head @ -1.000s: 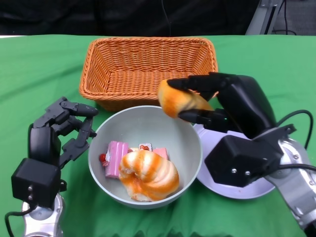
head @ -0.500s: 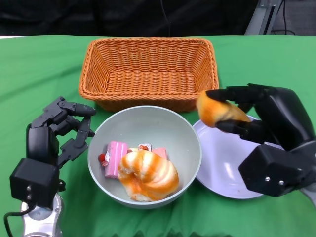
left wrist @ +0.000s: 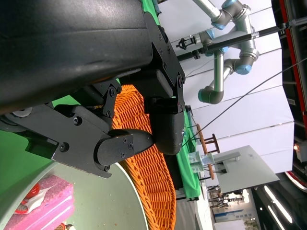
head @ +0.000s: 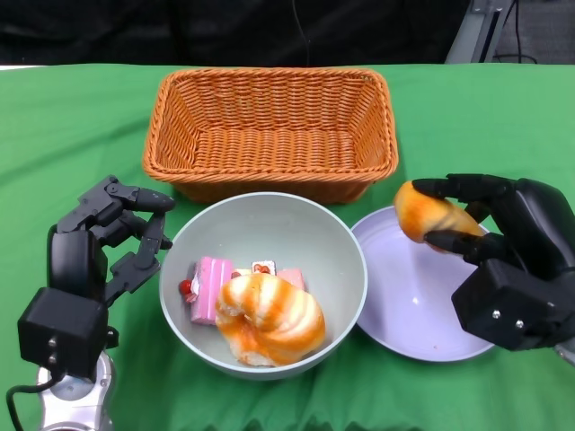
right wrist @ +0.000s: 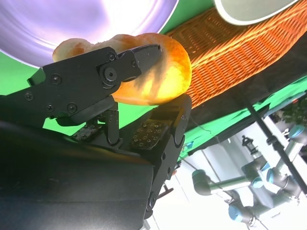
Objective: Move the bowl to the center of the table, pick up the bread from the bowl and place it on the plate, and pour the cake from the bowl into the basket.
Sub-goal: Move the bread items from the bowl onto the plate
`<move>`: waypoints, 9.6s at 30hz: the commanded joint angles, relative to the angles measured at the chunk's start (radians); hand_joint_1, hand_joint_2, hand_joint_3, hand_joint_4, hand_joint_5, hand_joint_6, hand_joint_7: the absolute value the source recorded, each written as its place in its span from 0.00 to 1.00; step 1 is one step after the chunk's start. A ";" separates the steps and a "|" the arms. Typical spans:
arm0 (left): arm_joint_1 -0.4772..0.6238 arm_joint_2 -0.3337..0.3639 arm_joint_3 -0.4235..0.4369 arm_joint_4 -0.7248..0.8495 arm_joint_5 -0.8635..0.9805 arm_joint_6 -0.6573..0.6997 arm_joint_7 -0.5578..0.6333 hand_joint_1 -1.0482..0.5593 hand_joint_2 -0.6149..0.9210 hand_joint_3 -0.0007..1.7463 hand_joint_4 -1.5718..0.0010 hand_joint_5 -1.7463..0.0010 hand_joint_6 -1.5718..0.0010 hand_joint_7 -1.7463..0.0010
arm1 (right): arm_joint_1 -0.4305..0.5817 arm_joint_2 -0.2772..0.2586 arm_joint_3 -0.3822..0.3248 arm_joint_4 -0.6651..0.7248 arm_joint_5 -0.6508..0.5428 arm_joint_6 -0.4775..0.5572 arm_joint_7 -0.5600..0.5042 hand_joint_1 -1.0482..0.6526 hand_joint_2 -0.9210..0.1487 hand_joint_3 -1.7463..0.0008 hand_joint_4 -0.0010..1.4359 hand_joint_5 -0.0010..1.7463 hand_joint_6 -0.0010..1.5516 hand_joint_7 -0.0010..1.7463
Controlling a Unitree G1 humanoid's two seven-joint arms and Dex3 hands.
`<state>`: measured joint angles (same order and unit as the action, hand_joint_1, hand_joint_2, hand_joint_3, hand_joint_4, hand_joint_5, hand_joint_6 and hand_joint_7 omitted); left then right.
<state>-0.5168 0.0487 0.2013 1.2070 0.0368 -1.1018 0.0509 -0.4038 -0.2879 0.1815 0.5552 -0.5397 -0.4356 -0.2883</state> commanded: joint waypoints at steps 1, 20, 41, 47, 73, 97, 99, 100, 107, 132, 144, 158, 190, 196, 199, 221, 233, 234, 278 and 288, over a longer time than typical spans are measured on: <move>0.005 0.017 0.004 0.001 -0.013 -0.011 -0.009 0.53 0.88 0.42 0.48 0.14 0.46 0.34 | -0.046 0.002 0.012 0.086 -0.016 -0.035 -0.063 0.62 0.02 1.00 0.59 0.67 0.77 0.05; 0.002 0.020 0.002 -0.002 -0.007 -0.023 0.001 0.54 0.87 0.44 0.48 0.14 0.46 0.34 | -0.165 0.054 0.098 0.411 -0.037 -0.128 -0.203 0.60 0.01 1.00 0.58 0.68 0.76 0.04; -0.016 0.008 0.005 -0.027 -0.036 -0.019 -0.009 0.55 0.85 0.47 0.47 0.13 0.45 0.34 | -0.160 0.065 0.156 0.492 -0.058 -0.107 -0.216 0.58 0.02 1.00 0.57 0.70 0.75 0.03; -0.015 0.009 0.002 -0.026 -0.021 -0.018 0.017 0.55 0.85 0.48 0.47 0.13 0.45 0.33 | -0.134 0.042 0.205 0.385 -0.107 0.036 -0.109 0.51 0.04 1.00 0.52 0.42 0.67 0.00; -0.014 0.009 0.000 -0.022 -0.024 -0.012 0.006 0.55 0.86 0.46 0.48 0.13 0.46 0.32 | 0.091 -0.009 0.222 -0.394 -0.157 0.540 0.389 0.33 0.02 1.00 0.23 0.00 0.28 0.00; -0.013 0.011 -0.007 -0.014 -0.013 -0.015 0.012 0.55 0.85 0.47 0.48 0.11 0.47 0.32 | 0.194 -0.033 0.171 -0.845 -0.178 0.605 0.535 0.33 0.01 1.00 0.35 0.04 0.32 0.01; -0.013 0.013 -0.009 -0.014 -0.005 -0.016 0.020 0.55 0.85 0.46 0.49 0.12 0.47 0.32 | 0.200 -0.032 0.162 -0.881 -0.162 0.595 0.551 0.33 0.02 1.00 0.36 0.04 0.32 0.01; -0.012 0.014 -0.011 -0.013 0.001 -0.017 0.027 0.54 0.85 0.46 0.49 0.12 0.47 0.32 | 0.201 -0.031 0.159 -0.896 -0.155 0.589 0.556 0.33 0.03 1.00 0.38 0.04 0.33 0.01; -0.014 0.009 -0.008 -0.012 -0.003 -0.012 0.020 0.55 0.86 0.46 0.48 0.12 0.47 0.31 | 0.196 -0.015 0.151 -0.964 -0.104 0.583 0.610 0.30 0.06 1.00 0.43 0.05 0.35 0.01; -0.019 -0.007 -0.007 -0.020 -0.010 -0.004 0.042 0.55 0.92 0.36 0.50 0.15 0.47 0.36 | -0.033 0.110 0.269 -0.681 -0.083 0.642 0.697 0.26 0.00 0.99 0.43 0.00 0.32 0.00; -0.025 -0.005 -0.005 -0.016 -0.004 -0.002 0.057 0.56 0.96 0.31 0.50 0.12 0.47 0.35 | -0.130 0.143 0.288 -0.577 -0.014 0.768 0.837 0.24 0.00 0.98 0.37 0.00 0.26 0.00; -0.033 0.005 -0.005 -0.009 0.014 -0.008 0.112 0.55 0.98 0.27 0.49 0.10 0.49 0.32 | -0.173 0.150 0.315 -0.552 0.007 0.837 0.899 0.21 0.00 0.95 0.40 0.02 0.23 0.00; -0.047 0.014 -0.012 -0.017 0.036 -0.001 0.162 0.54 0.90 0.40 0.48 0.10 0.50 0.27 | -0.279 0.183 0.424 -0.175 -0.006 0.697 0.892 0.09 0.00 0.84 0.38 0.04 0.20 0.00; -0.046 0.010 -0.019 -0.028 0.044 0.001 0.178 0.54 0.89 0.42 0.48 0.09 0.49 0.27 | -0.283 0.188 0.431 -0.159 -0.007 0.697 0.895 0.11 0.00 0.84 0.37 0.03 0.20 0.00; -0.045 0.005 -0.017 -0.032 0.038 -0.002 0.173 0.55 0.88 0.44 0.47 0.09 0.48 0.28 | -0.283 0.197 0.429 -0.146 0.001 0.698 0.896 0.12 0.00 0.85 0.37 0.03 0.21 0.00; -0.049 0.008 -0.019 -0.034 0.028 0.003 0.188 0.54 0.84 0.50 0.47 0.13 0.48 0.29 | -0.173 0.275 0.363 -0.092 0.026 0.535 0.514 0.49 0.00 0.97 0.53 0.40 0.67 0.04; -0.054 0.007 -0.020 -0.027 0.028 0.010 0.189 0.54 0.85 0.48 0.46 0.13 0.47 0.31 | -0.171 0.288 0.317 -0.067 0.047 0.488 0.463 0.49 0.00 0.93 0.54 0.55 0.72 0.02; -0.054 0.006 -0.019 -0.026 0.027 0.012 0.188 0.54 0.85 0.48 0.47 0.13 0.47 0.31 | -0.171 0.287 0.315 -0.067 0.047 0.484 0.458 0.49 0.00 0.93 0.54 0.55 0.72 0.02; -0.063 0.020 0.010 -0.014 -0.044 0.059 0.057 0.54 0.87 0.43 0.47 0.14 0.47 0.33 | -0.074 0.263 0.108 -0.437 0.218 0.571 0.476 0.52 0.00 0.92 0.48 0.92 0.76 0.03; -0.068 0.040 0.026 -0.018 -0.091 0.092 -0.027 0.53 0.84 0.47 0.48 0.11 0.47 0.31 | -0.019 0.221 -0.003 -0.617 0.352 0.646 0.536 0.54 0.00 0.91 0.53 0.92 0.75 0.12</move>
<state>-0.5681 0.0657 0.2203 1.1953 -0.0415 -1.0175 0.0380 -0.4332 -0.0531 0.2002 -0.0282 -0.2093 0.1951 0.2402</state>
